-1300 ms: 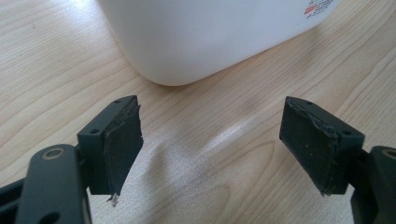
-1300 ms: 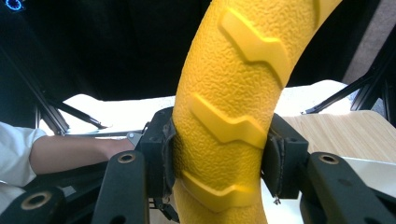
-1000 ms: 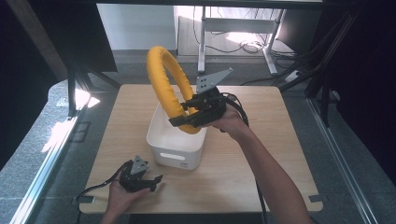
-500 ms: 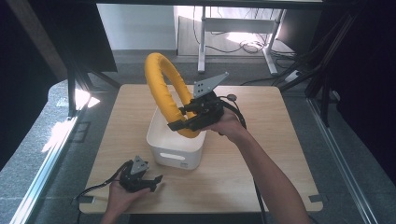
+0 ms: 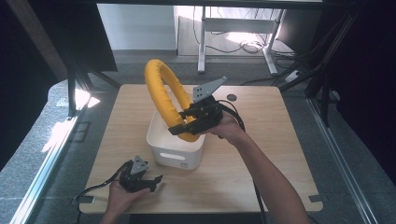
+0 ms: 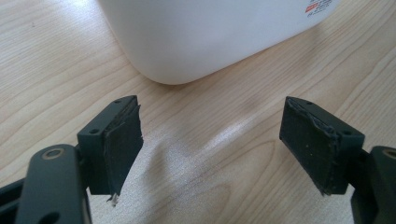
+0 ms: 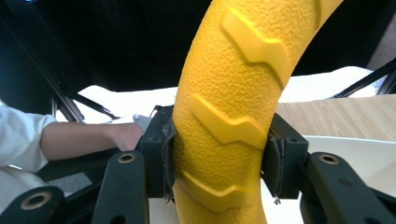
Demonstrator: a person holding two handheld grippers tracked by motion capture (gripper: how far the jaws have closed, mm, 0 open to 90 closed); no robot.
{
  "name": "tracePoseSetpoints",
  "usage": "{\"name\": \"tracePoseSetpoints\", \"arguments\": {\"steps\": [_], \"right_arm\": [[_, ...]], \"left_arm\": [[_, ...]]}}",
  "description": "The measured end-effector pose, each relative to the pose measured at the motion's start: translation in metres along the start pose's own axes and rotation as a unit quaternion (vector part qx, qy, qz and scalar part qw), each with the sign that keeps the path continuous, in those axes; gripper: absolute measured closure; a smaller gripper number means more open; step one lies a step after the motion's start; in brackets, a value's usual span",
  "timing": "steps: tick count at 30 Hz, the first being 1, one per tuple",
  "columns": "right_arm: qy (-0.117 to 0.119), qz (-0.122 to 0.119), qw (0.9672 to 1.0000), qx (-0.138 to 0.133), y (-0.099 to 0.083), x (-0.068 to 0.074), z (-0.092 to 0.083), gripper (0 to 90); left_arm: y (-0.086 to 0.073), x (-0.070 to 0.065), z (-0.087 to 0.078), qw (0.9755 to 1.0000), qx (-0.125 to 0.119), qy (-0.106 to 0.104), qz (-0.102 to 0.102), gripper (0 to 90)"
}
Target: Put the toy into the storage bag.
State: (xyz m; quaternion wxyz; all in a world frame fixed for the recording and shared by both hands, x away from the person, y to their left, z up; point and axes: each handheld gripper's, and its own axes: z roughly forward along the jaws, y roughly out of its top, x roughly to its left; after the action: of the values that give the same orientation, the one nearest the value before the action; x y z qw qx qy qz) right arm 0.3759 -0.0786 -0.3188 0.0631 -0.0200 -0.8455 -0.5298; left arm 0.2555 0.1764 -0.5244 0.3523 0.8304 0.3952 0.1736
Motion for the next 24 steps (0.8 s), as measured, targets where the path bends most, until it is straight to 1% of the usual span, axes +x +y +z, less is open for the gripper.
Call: {"name": "tracePoseSetpoints", "arguments": {"steps": [9,24], "right_arm": [[0.009,0.002,0.9999,0.008,-0.006,-0.002,0.005,51.9],[0.019,0.014,0.9996,0.016,-0.020,-0.009,0.014,51.7]], "left_arm": [[0.000,0.000,0.000,1.0000,0.001,0.000,0.000,21.2],[0.000,0.000,0.001,1.0000,0.002,-0.001,0.001,21.2]]}}
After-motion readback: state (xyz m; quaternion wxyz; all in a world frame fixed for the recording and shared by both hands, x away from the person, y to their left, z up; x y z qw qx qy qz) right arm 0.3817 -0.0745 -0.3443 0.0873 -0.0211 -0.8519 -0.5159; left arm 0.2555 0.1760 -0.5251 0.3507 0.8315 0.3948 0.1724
